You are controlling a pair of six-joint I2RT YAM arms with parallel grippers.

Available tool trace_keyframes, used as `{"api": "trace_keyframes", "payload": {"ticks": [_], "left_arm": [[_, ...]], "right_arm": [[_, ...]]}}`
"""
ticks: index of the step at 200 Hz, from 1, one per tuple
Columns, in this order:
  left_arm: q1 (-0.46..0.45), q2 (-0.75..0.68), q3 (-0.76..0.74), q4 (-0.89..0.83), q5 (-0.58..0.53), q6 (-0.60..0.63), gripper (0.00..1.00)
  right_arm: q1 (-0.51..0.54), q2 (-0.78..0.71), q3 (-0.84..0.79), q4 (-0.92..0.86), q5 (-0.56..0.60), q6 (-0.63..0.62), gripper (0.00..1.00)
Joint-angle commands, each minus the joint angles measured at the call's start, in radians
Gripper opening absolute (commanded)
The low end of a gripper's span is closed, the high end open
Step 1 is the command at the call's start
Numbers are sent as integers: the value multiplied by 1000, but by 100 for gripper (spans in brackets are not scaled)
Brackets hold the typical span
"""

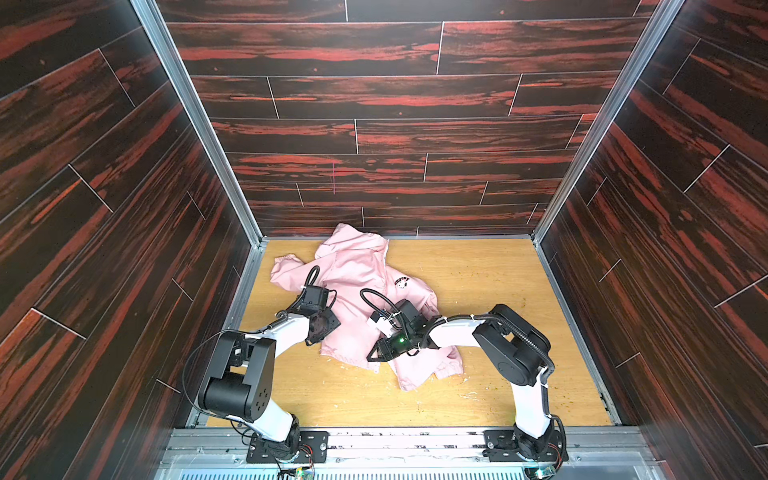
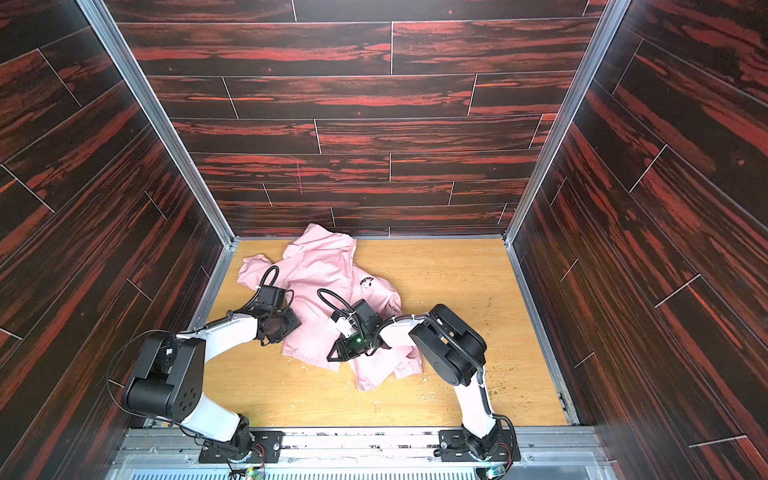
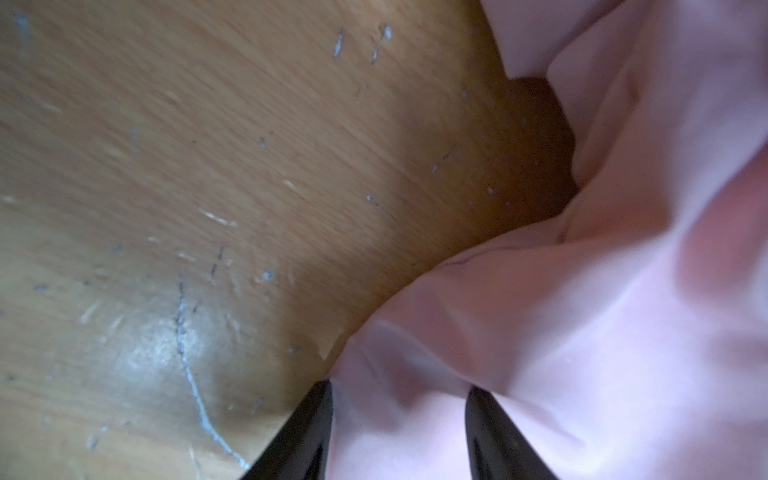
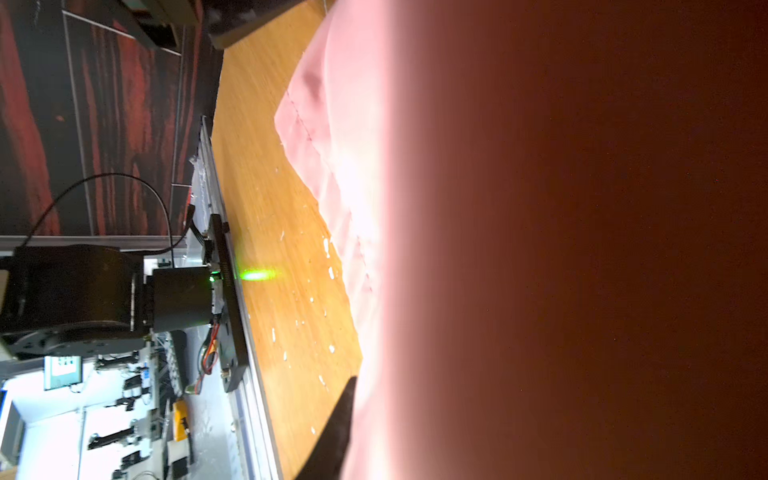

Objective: Zip up the jacket

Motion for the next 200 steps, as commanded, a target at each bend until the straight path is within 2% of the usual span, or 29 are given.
{"api": "trace_keyframes", "payload": {"ticks": [1,31,56,72,110,126,145,170,200], "left_arm": [[7,-6,8,-53,-10,7,56],[11,-41,10,-62,12,1,58],[13,-140,19,-105,44,-13,71],[14,-239,14,-139,75,-40,77],[12,-501,-71,-132,208,-176,84],[12,-610,-138,-87,252,-268,88],[8,-708,-244,28,303,-402,89],[-41,-785,-331,137,291,-545,91],[-132,-790,-359,281,234,-668,92]], "right_arm": [[12,-29,-25,-12,-10,16,26],[13,-70,-22,-19,-26,32,12],[12,-114,20,-62,-35,48,0],[11,-130,77,-120,-36,54,0],[-10,-99,273,-289,-1,106,0],[-45,-56,347,-321,-45,177,0],[-87,-17,405,-276,-131,294,0],[-101,31,517,-274,-174,373,0],[-100,71,604,-277,-182,447,0]]}}
